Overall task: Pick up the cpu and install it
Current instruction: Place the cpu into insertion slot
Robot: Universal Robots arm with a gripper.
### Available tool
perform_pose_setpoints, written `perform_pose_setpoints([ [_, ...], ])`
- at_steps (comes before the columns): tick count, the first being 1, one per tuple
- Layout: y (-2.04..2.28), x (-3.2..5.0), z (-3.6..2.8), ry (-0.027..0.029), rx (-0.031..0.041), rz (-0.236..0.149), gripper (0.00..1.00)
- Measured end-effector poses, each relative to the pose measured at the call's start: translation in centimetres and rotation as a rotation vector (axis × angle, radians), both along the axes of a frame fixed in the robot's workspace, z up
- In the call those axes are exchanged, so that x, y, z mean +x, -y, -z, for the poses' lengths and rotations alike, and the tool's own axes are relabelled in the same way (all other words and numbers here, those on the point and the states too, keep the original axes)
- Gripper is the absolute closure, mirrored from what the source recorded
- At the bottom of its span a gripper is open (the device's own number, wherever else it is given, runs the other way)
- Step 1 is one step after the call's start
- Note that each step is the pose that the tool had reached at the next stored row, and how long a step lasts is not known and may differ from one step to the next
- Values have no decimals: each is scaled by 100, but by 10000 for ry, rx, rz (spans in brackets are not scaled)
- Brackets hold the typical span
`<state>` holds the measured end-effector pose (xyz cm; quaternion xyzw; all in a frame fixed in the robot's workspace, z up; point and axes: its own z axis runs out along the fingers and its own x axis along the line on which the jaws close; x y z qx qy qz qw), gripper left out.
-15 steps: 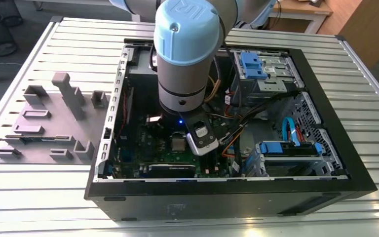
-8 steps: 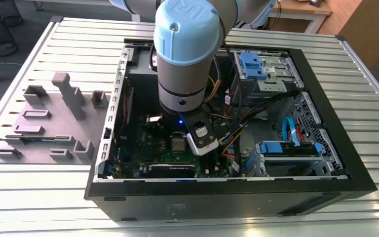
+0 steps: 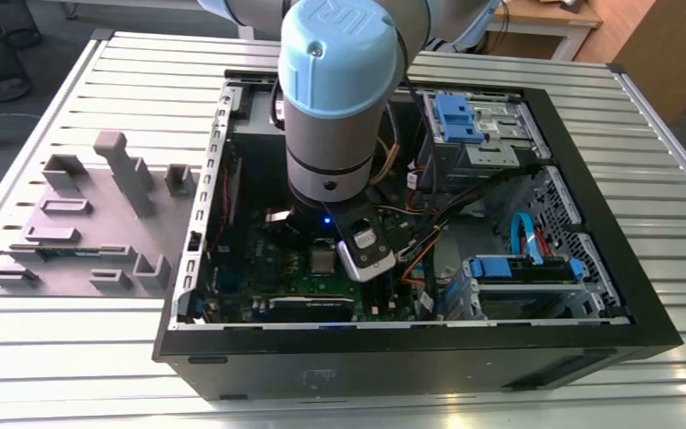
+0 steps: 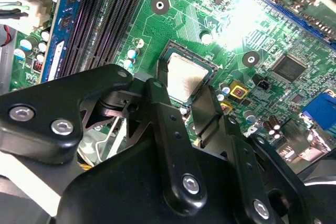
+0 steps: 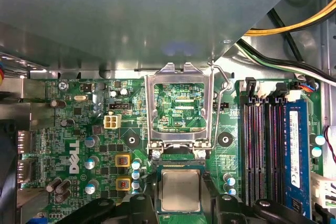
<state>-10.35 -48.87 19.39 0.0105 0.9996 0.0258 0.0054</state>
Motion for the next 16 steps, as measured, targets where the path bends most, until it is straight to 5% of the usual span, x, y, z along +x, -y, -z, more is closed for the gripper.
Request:
perform_pose_setpoints([
  [16, 20, 1, 33, -1, -1, 1, 55],
])
